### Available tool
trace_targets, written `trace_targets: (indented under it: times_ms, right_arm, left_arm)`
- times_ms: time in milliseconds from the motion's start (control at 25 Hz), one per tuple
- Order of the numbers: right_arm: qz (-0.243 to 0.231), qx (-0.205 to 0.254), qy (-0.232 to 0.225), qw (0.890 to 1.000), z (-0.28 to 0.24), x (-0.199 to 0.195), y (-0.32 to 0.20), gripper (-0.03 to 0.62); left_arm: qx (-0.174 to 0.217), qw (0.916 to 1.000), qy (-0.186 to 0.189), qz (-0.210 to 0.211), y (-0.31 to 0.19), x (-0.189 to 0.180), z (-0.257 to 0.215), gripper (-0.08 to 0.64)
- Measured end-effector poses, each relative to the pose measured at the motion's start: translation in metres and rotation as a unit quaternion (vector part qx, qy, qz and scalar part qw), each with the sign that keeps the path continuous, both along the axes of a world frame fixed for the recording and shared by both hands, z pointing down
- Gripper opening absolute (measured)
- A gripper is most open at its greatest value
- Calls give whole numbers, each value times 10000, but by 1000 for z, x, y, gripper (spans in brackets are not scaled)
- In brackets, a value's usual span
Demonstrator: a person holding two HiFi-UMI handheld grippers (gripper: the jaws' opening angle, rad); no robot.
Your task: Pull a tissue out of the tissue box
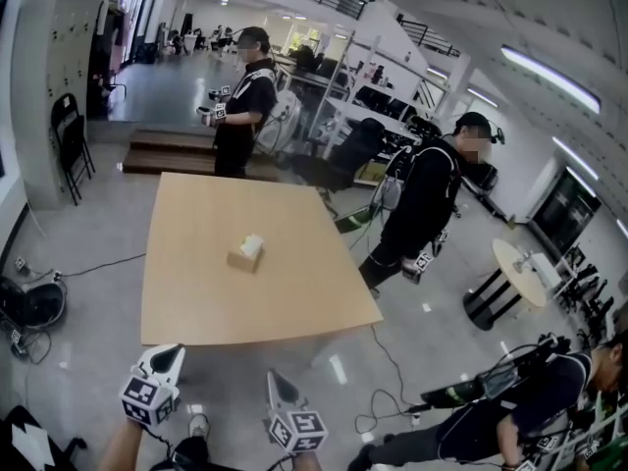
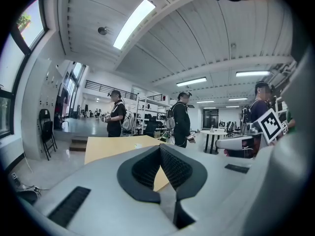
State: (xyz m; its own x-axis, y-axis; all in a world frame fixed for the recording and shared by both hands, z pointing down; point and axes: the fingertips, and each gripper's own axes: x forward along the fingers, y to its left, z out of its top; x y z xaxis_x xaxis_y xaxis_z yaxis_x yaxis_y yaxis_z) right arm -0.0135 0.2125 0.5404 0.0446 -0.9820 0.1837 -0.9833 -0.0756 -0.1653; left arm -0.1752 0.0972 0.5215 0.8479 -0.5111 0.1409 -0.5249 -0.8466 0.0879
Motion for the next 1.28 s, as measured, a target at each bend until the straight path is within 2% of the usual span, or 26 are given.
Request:
trace_targets:
  times_ms: [640, 960, 1280]
  right_arm:
    - [38, -58, 34, 10000, -7, 42, -117, 11]
    - [-7, -85, 121, 9999, -10, 45, -166, 11]
    - [21, -86, 151, 9998, -11, 49, -191, 11]
  left_arm:
    - [-45, 9999, 66, 110, -113, 51, -3, 8]
    - [-99, 9998, 121, 108, -157, 53, 0, 8]
    - [-157, 9997, 108, 173, -180, 61, 5, 8]
